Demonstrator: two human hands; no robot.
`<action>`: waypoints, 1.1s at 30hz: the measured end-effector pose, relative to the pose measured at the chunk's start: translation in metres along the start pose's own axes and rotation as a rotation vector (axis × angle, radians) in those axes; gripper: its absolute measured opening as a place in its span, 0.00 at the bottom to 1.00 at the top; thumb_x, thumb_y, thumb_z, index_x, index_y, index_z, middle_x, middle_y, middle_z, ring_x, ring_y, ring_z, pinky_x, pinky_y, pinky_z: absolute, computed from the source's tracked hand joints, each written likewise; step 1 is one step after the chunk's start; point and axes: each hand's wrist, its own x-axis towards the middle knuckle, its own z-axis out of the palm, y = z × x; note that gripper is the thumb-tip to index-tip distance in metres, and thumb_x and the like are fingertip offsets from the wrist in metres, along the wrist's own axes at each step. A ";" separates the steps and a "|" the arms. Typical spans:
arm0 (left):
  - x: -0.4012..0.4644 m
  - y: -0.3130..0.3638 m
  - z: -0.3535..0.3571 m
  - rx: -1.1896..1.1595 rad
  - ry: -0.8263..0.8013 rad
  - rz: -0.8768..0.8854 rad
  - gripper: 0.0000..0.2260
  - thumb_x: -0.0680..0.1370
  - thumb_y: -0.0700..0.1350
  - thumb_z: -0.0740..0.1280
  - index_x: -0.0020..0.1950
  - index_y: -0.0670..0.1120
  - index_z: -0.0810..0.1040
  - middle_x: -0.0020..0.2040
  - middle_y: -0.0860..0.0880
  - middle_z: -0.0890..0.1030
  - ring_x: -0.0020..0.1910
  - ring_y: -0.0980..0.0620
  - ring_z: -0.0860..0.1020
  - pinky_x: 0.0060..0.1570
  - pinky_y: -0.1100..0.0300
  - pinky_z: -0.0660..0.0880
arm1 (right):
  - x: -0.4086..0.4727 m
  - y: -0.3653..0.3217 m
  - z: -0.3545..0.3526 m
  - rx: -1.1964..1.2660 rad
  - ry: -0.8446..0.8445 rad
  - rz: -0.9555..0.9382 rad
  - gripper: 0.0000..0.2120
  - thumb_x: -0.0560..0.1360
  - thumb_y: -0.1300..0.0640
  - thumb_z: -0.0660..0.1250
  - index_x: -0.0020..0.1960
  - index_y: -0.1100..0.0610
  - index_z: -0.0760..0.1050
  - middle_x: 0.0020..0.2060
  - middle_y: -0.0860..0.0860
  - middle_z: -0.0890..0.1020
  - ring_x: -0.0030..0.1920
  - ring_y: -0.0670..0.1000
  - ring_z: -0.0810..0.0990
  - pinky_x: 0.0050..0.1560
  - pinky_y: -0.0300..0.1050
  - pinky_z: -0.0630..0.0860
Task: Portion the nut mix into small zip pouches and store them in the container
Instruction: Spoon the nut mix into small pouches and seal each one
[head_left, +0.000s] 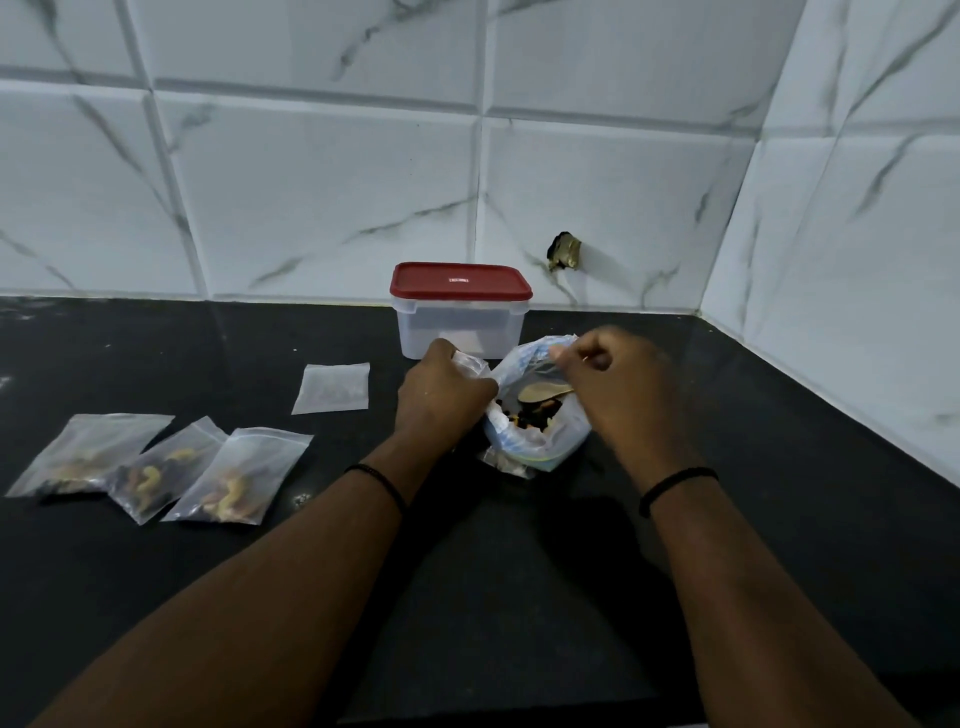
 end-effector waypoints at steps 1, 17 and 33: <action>0.002 -0.001 0.000 -0.036 -0.006 -0.009 0.17 0.72 0.47 0.73 0.56 0.48 0.72 0.50 0.49 0.79 0.47 0.50 0.79 0.40 0.57 0.73 | -0.006 -0.006 0.000 -0.023 -0.111 -0.025 0.15 0.71 0.37 0.70 0.41 0.49 0.81 0.35 0.44 0.83 0.40 0.47 0.80 0.41 0.44 0.78; 0.003 -0.004 -0.007 -0.357 0.048 0.000 0.20 0.72 0.50 0.76 0.58 0.51 0.70 0.52 0.50 0.79 0.46 0.51 0.80 0.37 0.61 0.75 | -0.009 -0.003 -0.021 -0.470 -0.278 -0.094 0.07 0.67 0.45 0.71 0.44 0.43 0.83 0.49 0.47 0.81 0.53 0.53 0.74 0.52 0.47 0.70; -0.012 0.021 -0.008 -0.835 -0.132 -0.056 0.34 0.77 0.71 0.45 0.64 0.43 0.67 0.40 0.51 0.72 0.38 0.56 0.74 0.49 0.58 0.73 | -0.027 -0.037 0.017 0.280 -0.183 -0.108 0.14 0.77 0.43 0.68 0.37 0.49 0.79 0.29 0.41 0.80 0.32 0.42 0.79 0.39 0.39 0.77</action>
